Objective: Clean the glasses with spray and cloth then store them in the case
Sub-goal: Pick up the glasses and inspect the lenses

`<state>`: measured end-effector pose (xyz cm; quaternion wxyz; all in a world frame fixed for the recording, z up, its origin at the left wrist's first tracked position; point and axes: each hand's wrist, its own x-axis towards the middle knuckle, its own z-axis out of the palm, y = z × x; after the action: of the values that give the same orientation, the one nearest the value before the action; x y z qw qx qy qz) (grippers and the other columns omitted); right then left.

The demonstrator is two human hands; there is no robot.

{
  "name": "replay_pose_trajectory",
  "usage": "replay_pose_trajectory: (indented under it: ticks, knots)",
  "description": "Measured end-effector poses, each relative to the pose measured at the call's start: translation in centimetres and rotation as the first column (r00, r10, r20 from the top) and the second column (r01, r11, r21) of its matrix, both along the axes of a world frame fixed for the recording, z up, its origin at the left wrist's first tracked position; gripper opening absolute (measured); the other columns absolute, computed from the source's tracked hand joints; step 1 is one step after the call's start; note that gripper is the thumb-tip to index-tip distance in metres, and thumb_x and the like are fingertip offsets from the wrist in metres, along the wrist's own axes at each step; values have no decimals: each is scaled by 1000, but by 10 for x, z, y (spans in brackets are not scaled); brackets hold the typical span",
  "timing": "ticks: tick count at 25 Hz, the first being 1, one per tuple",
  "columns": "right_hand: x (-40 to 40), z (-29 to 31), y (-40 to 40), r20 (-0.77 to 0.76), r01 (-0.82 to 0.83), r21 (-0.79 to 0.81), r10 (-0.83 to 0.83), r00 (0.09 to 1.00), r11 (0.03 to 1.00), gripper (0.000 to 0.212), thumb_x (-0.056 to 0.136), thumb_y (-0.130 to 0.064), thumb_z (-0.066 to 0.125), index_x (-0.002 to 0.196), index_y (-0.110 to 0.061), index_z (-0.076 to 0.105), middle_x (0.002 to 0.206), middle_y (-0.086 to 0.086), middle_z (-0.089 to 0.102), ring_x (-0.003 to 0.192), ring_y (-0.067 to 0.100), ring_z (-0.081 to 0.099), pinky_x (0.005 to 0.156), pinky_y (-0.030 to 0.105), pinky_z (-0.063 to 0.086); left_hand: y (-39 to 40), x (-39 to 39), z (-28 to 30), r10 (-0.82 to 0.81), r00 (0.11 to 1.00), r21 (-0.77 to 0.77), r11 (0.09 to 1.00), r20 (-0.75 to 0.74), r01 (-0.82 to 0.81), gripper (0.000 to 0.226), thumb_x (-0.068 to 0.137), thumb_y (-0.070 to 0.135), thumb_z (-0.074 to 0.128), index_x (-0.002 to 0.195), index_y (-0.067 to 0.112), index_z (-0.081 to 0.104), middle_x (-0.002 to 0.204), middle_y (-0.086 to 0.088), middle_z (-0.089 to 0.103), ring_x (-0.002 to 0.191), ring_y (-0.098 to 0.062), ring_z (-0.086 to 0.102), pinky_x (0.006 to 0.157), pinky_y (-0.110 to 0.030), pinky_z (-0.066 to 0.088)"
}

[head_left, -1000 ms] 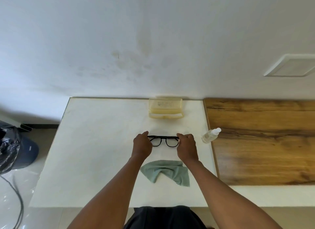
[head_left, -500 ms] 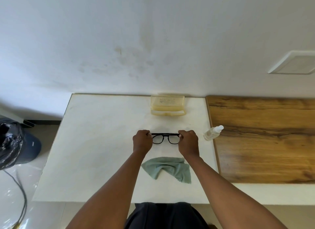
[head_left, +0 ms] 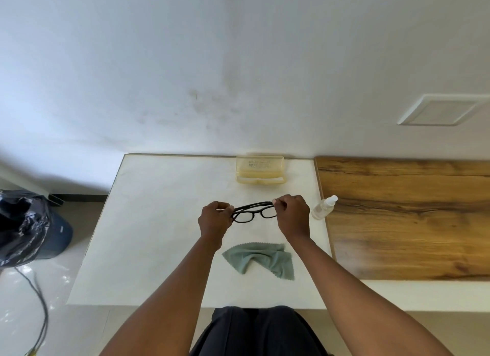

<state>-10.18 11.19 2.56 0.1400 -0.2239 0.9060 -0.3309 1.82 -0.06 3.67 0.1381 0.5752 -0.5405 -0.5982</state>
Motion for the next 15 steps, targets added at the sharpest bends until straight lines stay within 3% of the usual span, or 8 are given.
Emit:
replay_pose_trajectory:
  ticks: [4, 7, 10, 15]
  knots:
    - [5, 16, 5, -6, 37, -50, -37, 999, 998, 12, 86, -7, 58, 96, -3, 61, 101, 16, 59, 95, 28, 54, 72, 22, 33, 3, 8, 11, -177, 984, -66, 982, -5, 176, 23, 84, 10, 64, 108, 8, 66, 70, -2, 61, 65, -18, 57, 85, -35, 53]
    - [8, 24, 10, -13, 24, -99, -25, 1000, 995, 18, 84, -5, 61, 101, -2, 60, 104, 17, 57, 95, 29, 55, 76, 26, 38, 11, 11, 21, -278, 958, -212, 935, 67, 286, 22, 83, 9, 66, 104, 8, 69, 85, -3, 61, 83, -19, 59, 78, -23, 47]
    - [10, 29, 16, -41, 3, -145, -9, 999, 989, 16, 82, -3, 62, 98, -1, 63, 100, 17, 58, 90, 28, 57, 72, 20, 35, 16, 12, 25, -358, 925, -377, 845, 126, 379, 18, 82, 4, 66, 99, 5, 71, 89, -8, 59, 87, -21, 58, 70, -14, 36]
    - [14, 34, 25, -82, -27, -199, 11, 997, 980, 9, 80, -3, 65, 89, 0, 63, 92, 16, 60, 79, 18, 50, 64, 12, 26, 16, 11, 28, -376, 898, -516, 735, 229, 440, 16, 85, 5, 61, 95, 7, 73, 93, -11, 63, 96, -26, 55, 77, -29, 42]
